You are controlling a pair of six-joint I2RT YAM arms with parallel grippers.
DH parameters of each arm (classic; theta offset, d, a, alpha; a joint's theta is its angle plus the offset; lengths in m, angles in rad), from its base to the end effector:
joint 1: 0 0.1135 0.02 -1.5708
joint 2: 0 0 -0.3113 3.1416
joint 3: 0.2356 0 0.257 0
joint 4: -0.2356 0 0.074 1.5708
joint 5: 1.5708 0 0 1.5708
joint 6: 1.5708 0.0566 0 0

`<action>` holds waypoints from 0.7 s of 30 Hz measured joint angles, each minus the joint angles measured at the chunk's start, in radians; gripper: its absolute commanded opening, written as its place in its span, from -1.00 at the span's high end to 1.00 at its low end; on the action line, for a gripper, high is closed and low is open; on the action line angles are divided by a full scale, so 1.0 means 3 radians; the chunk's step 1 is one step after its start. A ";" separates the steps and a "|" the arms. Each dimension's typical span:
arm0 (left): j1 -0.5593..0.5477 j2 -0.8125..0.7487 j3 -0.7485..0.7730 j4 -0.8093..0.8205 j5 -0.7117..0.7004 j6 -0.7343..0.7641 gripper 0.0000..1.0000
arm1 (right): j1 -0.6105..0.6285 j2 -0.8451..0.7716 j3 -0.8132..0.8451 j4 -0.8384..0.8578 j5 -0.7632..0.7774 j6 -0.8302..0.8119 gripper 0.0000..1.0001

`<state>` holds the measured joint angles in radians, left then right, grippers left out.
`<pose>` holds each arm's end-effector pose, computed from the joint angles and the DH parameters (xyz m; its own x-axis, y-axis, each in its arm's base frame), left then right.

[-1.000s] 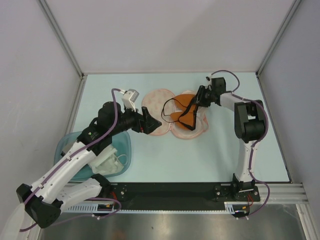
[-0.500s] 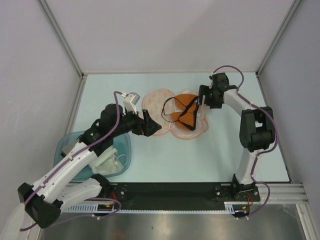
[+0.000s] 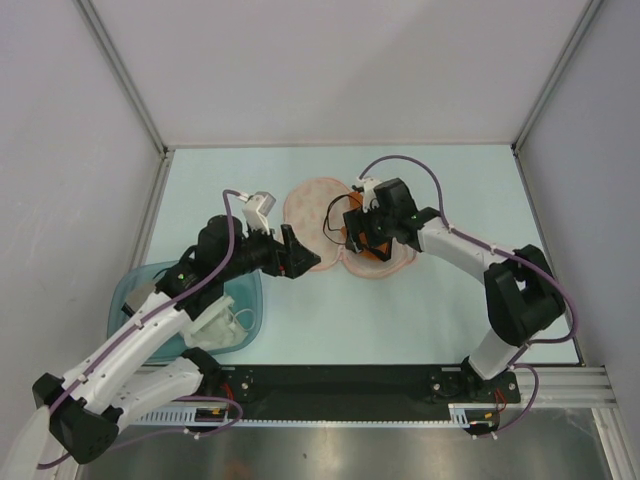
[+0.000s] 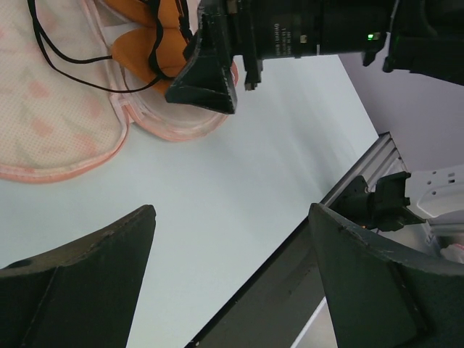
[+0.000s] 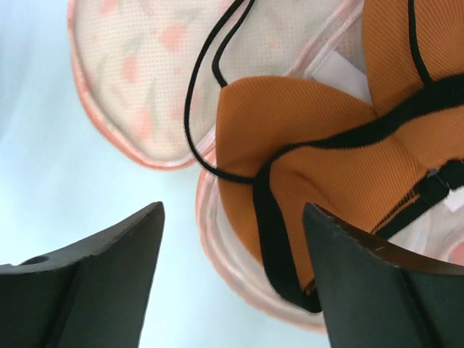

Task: Place the bra in the laundry bag and zip it closed

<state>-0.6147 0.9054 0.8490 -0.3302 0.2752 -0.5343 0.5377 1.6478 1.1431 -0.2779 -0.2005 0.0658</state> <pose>0.1543 -0.1277 0.3558 -0.6524 -0.1393 -0.7449 0.4978 0.6624 -0.5598 0.3236 0.2061 0.2643 -0.6453 -0.3098 -0.6983 -0.5820 0.7914 0.1868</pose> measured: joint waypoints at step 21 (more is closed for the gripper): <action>0.0000 -0.0069 -0.0032 -0.0003 -0.0006 -0.0098 -0.85 | 0.0406 0.0296 -0.0209 0.0332 0.0938 -0.0563 0.31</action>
<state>-0.6147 0.8848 0.8394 -0.3309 0.2733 -0.5636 0.6594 1.7367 1.0805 -0.1783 0.0811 -0.1032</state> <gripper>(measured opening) 0.918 0.358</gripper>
